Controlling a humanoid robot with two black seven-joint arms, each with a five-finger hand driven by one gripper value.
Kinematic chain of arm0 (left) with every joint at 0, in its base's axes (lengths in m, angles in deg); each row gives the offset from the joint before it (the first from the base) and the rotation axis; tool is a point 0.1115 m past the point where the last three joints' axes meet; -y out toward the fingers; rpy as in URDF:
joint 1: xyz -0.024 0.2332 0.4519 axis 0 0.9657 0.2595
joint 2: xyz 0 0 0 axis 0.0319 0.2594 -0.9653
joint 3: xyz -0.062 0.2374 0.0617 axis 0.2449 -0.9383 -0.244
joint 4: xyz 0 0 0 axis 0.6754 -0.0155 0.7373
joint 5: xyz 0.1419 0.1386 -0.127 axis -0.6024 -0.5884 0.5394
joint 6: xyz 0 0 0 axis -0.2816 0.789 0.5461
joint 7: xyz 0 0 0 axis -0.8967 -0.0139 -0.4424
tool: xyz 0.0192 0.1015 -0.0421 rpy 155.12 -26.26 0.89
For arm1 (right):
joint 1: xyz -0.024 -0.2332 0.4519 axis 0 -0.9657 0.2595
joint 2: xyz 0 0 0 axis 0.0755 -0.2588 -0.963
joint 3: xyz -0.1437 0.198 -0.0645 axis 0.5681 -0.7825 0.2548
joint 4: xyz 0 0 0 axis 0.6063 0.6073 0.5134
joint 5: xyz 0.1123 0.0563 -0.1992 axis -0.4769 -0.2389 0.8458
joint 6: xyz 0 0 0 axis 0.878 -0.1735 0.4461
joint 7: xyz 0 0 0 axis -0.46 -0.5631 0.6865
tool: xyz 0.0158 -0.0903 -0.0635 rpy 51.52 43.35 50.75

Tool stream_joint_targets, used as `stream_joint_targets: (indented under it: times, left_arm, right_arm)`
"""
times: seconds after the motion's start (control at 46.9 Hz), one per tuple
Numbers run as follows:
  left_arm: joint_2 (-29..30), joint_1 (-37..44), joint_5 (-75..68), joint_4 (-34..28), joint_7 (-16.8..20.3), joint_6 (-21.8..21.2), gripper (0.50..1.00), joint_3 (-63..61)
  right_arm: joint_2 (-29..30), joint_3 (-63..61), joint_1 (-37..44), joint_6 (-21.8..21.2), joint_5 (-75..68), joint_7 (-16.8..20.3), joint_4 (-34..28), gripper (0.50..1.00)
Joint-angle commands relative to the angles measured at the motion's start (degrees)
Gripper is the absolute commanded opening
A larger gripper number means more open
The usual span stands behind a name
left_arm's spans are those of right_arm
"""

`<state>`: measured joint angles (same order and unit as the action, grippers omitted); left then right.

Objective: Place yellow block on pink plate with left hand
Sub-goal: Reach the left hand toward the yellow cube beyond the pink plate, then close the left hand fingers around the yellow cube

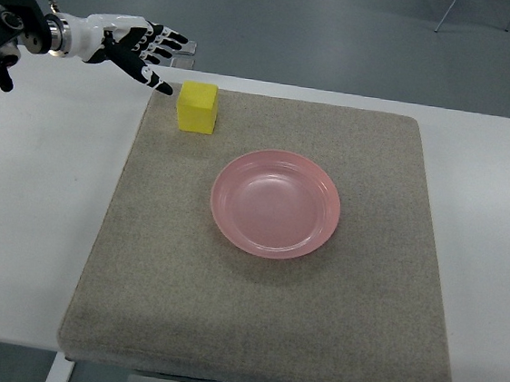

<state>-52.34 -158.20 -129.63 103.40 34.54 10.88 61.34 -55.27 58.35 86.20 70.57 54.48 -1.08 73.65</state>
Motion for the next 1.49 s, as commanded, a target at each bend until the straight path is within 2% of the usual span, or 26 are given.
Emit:
stream_joint_targets:
  times: [0.0,0.235,0.363,0.64,0.896,0.982,1.046,1.088,1.131,1.195,1.259,1.345,1.387,1.473]
  left_arm:
    - [-1.4,-0.1,-6.1,1.1,-0.1,-3.3,0.994,0.0]
    - [-5.3,-0.6,-20.5,1.6,-0.1,-6.9,0.994,-0.1]
    - [-6.5,-0.3,-26.3,1.4,0.0,-10.5,0.994,-0.1]
    - [-9.1,-0.1,-28.5,0.9,-0.1,-15.1,0.99,-6.1]
    - [-10.1,0.0,-28.6,-0.1,-0.1,-16.0,0.969,-9.0]
    - [-10.4,0.0,-28.6,-0.1,-0.1,-16.0,0.928,-9.0]
    - [-10.4,0.0,-28.6,-0.1,-0.1,-16.0,0.879,-9.0]
    - [-10.4,0.0,-28.7,-0.1,-0.1,-16.0,0.825,-9.1]
    - [-10.5,0.0,-28.7,-0.1,-0.1,-16.0,0.81,-9.1]
    - [-10.4,0.0,-28.9,-0.1,-0.1,-16.0,0.718,-9.1]
    - [-10.4,0.0,-29.0,-0.1,-0.1,-16.1,0.692,-9.1]
    - [-10.3,-0.1,-29.0,-0.1,-0.1,-16.2,0.626,-9.0]
    - [-10.3,-0.1,-28.9,-0.2,-0.1,-16.7,0.621,-9.0]
    - [-9.7,-0.4,-28.9,-0.1,-0.1,-17.6,0.544,-9.0]
  right_arm:
    - [0.0,0.0,0.0,0.0,0.1,0.0,0.0,0.924]
    - [0.0,0.0,0.0,0.0,0.0,0.0,0.0,0.924]
    - [0.0,0.0,0.0,0.0,0.1,0.0,0.0,0.924]
    - [0.0,0.0,0.0,0.0,0.0,0.0,0.0,0.924]
    - [0.0,0.0,0.0,0.0,0.0,0.0,0.1,0.924]
    - [0.0,0.0,0.0,0.0,0.0,0.0,0.0,0.924]
    - [0.0,0.0,0.0,0.0,0.1,0.0,0.1,0.924]
    - [0.0,0.0,0.0,0.0,0.0,0.0,0.0,0.924]
    - [0.0,0.0,0.0,0.0,0.1,0.0,0.0,0.924]
    - [0.0,0.0,0.0,0.0,0.0,0.0,0.0,0.924]
    - [0.0,0.0,0.0,0.0,0.0,0.0,0.0,0.924]
    - [0.0,0.0,0.0,0.0,0.1,0.0,0.0,0.924]
    - [0.0,0.0,0.0,0.0,0.1,0.0,0.0,0.924]
    - [0.0,0.0,0.0,0.0,0.1,0.0,0.0,0.924]
